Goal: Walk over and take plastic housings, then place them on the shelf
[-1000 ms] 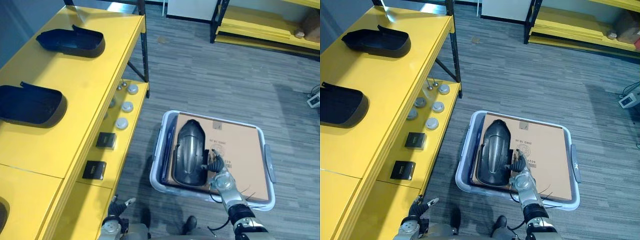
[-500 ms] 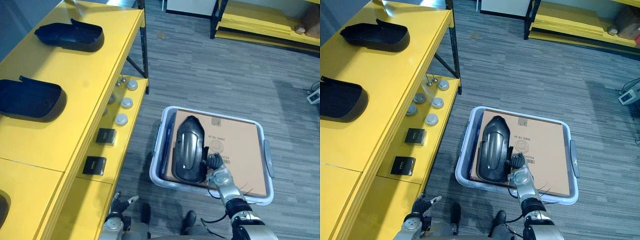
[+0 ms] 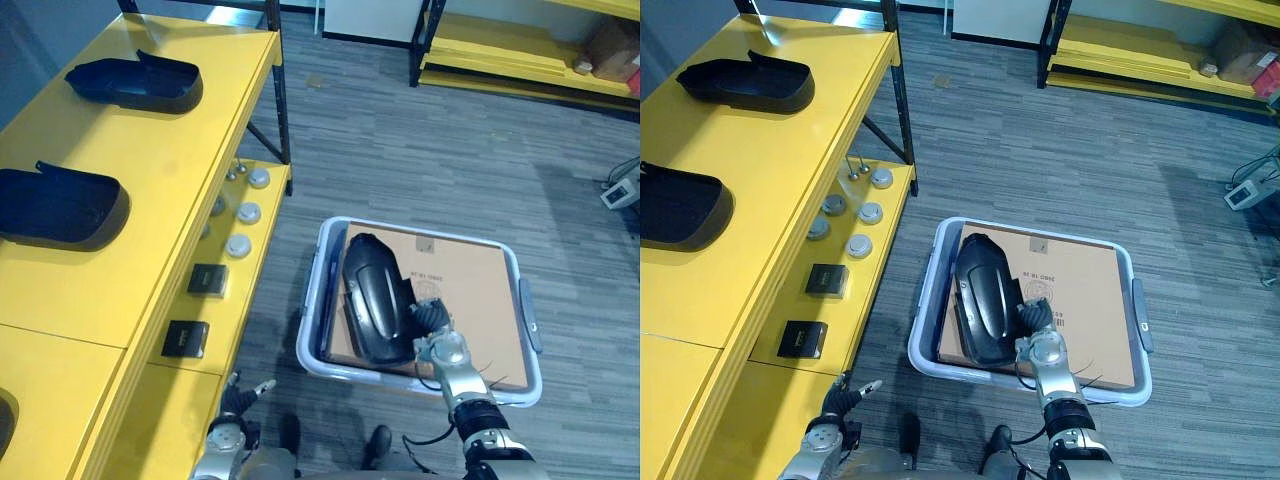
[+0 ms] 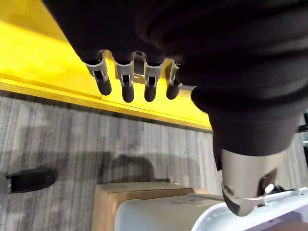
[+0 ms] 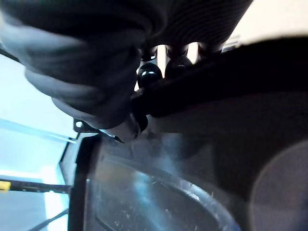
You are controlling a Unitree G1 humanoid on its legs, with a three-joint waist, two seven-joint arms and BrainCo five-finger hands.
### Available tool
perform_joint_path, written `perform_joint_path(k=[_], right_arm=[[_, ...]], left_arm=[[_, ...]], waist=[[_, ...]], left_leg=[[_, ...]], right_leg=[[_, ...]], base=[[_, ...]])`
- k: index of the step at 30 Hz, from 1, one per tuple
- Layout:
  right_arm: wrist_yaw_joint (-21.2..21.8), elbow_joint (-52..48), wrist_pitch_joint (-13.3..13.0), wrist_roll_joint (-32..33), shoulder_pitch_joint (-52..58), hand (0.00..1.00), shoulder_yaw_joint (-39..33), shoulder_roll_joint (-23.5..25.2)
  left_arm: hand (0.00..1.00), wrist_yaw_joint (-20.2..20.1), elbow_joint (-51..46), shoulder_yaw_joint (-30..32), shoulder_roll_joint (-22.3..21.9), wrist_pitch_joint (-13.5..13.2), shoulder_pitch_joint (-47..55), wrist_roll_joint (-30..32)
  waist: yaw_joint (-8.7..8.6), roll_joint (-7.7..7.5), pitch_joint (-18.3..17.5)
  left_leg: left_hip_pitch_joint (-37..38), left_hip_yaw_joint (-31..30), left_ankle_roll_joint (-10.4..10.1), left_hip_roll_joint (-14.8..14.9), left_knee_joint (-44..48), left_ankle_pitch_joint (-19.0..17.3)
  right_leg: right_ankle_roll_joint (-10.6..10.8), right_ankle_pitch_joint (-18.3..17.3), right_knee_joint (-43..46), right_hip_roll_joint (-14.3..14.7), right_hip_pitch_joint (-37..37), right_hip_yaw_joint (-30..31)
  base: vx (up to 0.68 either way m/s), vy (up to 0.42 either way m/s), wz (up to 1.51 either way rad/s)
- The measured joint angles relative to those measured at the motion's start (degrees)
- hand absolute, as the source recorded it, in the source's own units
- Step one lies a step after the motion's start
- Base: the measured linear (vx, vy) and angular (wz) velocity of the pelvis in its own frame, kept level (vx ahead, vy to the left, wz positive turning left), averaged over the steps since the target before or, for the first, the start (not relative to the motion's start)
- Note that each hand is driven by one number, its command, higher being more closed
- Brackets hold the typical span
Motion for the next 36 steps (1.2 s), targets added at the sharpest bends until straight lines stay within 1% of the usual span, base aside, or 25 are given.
perform_joint_path(k=[5,7,8,9,10,12,14,16,17,18,22,25,28,30,32,33,34,36], right_arm=[[-2.5,-7.5,-2.0,-1.5,2.8,1.0,-0.2,1.1],[-3.0,-10.1,-2.2,-1.6,3.6,1.0,-0.2,1.2],[-4.0,-12.6,-2.6,-2.1,4.7,1.0,-0.2,1.3],[-4.0,-12.8,-2.6,-2.3,4.8,1.0,-0.2,1.4],[-4.8,-14.5,-3.2,-3.3,5.5,1.0,-0.2,1.7],[-5.4,-17.8,-3.3,-4.9,6.5,1.0,0.2,1.8],[-6.4,-21.7,-3.5,-7.3,6.8,1.0,0.4,1.8],[-6.9,-25.4,-4.0,-9.1,6.9,1.0,1.7,1.6],[-7.0,-25.7,-4.1,-9.3,6.8,1.0,1.9,1.6],[-7.5,-27.1,-4.3,-9.9,6.8,1.0,2.8,1.7],[-7.6,-29.9,-4.6,-10.6,6.8,1.0,6.5,1.6],[-7.6,-30.2,-5.4,-10.6,6.8,1.0,9.3,1.7],[-7.6,-33.0,-6.1,-10.6,6.8,1.0,12.1,1.9],[-8.2,-35.6,-7.3,-10.6,6.8,1.0,14.4,2.5],[-8.7,-36.7,-8.2,-10.5,6.9,1.0,16.2,3.0],[-8.7,-36.7,-8.2,-10.5,7.0,1.0,16.4,3.2],[-8.9,-36.7,-8.3,-10.4,8.1,1.0,17.2,3.2],[-9.1,-36.7,-8.3,-10.3,8.9,1.0,18.1,3.3]], left_arm=[[0.0,1.3,-8.1,-3.7,-0.6,-0.1,0.1,0.0],[0.0,1.9,-12.2,-5.2,-1.1,-0.3,0.0,0.0],[0.0,2.4,-15.6,-6.5,-1.2,-0.5,0.0,0.0],[0.0,2.4,-16.1,-6.6,-1.4,-0.6,0.0,0.0],[0.0,2.6,-19.1,-7.1,-1.8,-0.9,0.0,0.0],[0.0,3.2,-23.9,-8.6,-2.5,-1.2,0.1,-0.1],[0.0,3.9,-31.4,-10.2,-3.0,-2.1,0.1,-0.6],[0.0,4.9,-38.0,-12.2,-3.0,-3.5,0.0,-1.5],[0.0,4.9,-38.6,-12.4,-3.0,-3.7,-0.1,-1.6],[0.0,5.1,-40.8,-13.1,-3.0,-4.2,-0.3,-2.3],[0.0,6.2,-43.7,-16.4,-3.0,-4.5,-2.2,-2.2],[0.0,7.1,-43.8,-19.0,-3.2,-4.4,-4.1,1.1],[0.0,8.7,-43.8,-20.3,-4.2,-3.7,-4.9,4.6],[0.0,10.2,-43.8,-21.1,-4.5,-3.2,-5.5,5.7],[0.0,12.0,-43.8,-21.2,-4.6,-2.4,-5.6,6.5],[0.0,12.3,-43.7,-21.2,-4.6,-2.3,-5.6,6.7],[0.0,13.3,-43.6,-21.5,-4.6,-1.5,-5.6,6.7],[0.0,13.9,-42.9,-21.7,-4.8,-1.2,-5.7,6.7]], waist=[[-0.13,-0.07,-0.5],[-0.09,-0.06,-0.5],[-0.08,0.19,-0.8],[-0.1,0.21,-0.8],[-0.14,0.3,-0.9],[-0.2,0.42,-1.0],[-0.29,0.48,-1.1],[-0.76,0.77,-2.2],[-0.89,0.81,-2.4],[-1.51,0.98,-2.9],[-1.72,1.44,-3.9],[-1.77,1.68,-4.1],[-1.97,1.69,-4.1],[-2.73,1.7,-4.3],[-3.11,1.79,-4.5],[-3.23,1.81,-4.6],[-3.25,1.94,-5.3],[-3.25,2.07,-5.8]], left_leg=[[0.3,0.0,0.0,-0.1,0.0,0.0],[0.4,0.0,0.0,0.2,0.4,0.0],[0.4,0.0,0.0,0.2,0.4,-0.1],[0.5,0.0,0.0,0.2,0.4,-0.1],[0.5,0.0,0.2,0.2,0.5,-0.4],[0.7,0.1,0.3,0.2,0.7,-0.6],[0.7,0.3,0.4,0.0,1.5,-1.2],[0.7,0.4,0.5,-0.1,1.5,-1.2],[0.7,0.4,0.5,-0.1,1.5,-1.2],[0.7,0.4,0.5,-0.1,1.5,-1.2],[0.8,0.8,0.5,-0.1,1.5,-1.2],[1.2,1.3,0.5,0.0,1.5,-1.2],[1.8,2.0,0.7,0.0,1.5,-1.4],[2.0,2.7,0.8,0.0,1.4,-1.5],[2.1,3.1,0.8,0.0,1.4,-1.5],[2.2,3.2,0.8,0.0,1.3,-1.5],[2.3,3.3,0.9,0.0,1.2,-1.6],[2.3,3.4,0.9,0.0,1.2,-1.6]], right_leg=[[0.0,0.0,0.0,0.0,0.2,0.1],[0.0,0.0,0.0,-0.2,0.5,0.3],[0.0,0.0,0.1,-0.2,0.5,0.4],[0.0,0.0,0.1,-0.2,0.5,0.4],[0.0,0.0,0.2,-0.3,0.5,0.6],[0.0,0.0,0.4,-0.3,0.5,0.9],[0.2,-0.2,1.0,-0.6,0.5,1.2],[0.2,-0.2,1.0,-0.7,0.5,1.2],[0.2,-0.2,1.0,-0.7,0.5,1.2],[0.2,-0.2,1.0,-0.7,0.5,1.2],[0.2,-0.2,1.0,-0.7,0.5,1.4],[0.2,-0.2,1.2,-0.7,0.5,1.9],[0.2,-0.2,1.6,-0.7,0.5,2.9],[0.2,-0.2,2.1,-0.7,0.1,3.6],[0.2,-0.2,2.1,-0.8,-0.1,4.1],[0.2,-0.2,2.1,-0.8,-0.1,4.2],[0.2,-0.2,2.1,-0.8,-0.1,4.4],[0.2,-0.2,2.1,-0.7,-0.1,4.4]], base=[[0.0,0.0,0.0],[0.0,0.0,0.0],[0.0,0.0,0.0],[-0.02,-0.002,-0.03],[-0.03,0.007,-0.06],[-0.03,0.008,-0.07],[-0.03,0.015,-0.06],[0.0,0.0,0.0],[0.0,0.0,0.0],[0.0,0.0,0.0],[-0.01,-0.008,-0.03],[-0.03,-0.008,-0.08],[-0.05,0.0,-0.15],[-0.04,0.01,-0.15],[-0.03,0.006,-0.12],[-0.03,0.006,-0.1],[-0.01,0.004,-0.06],[0.0,0.001,-0.02]])
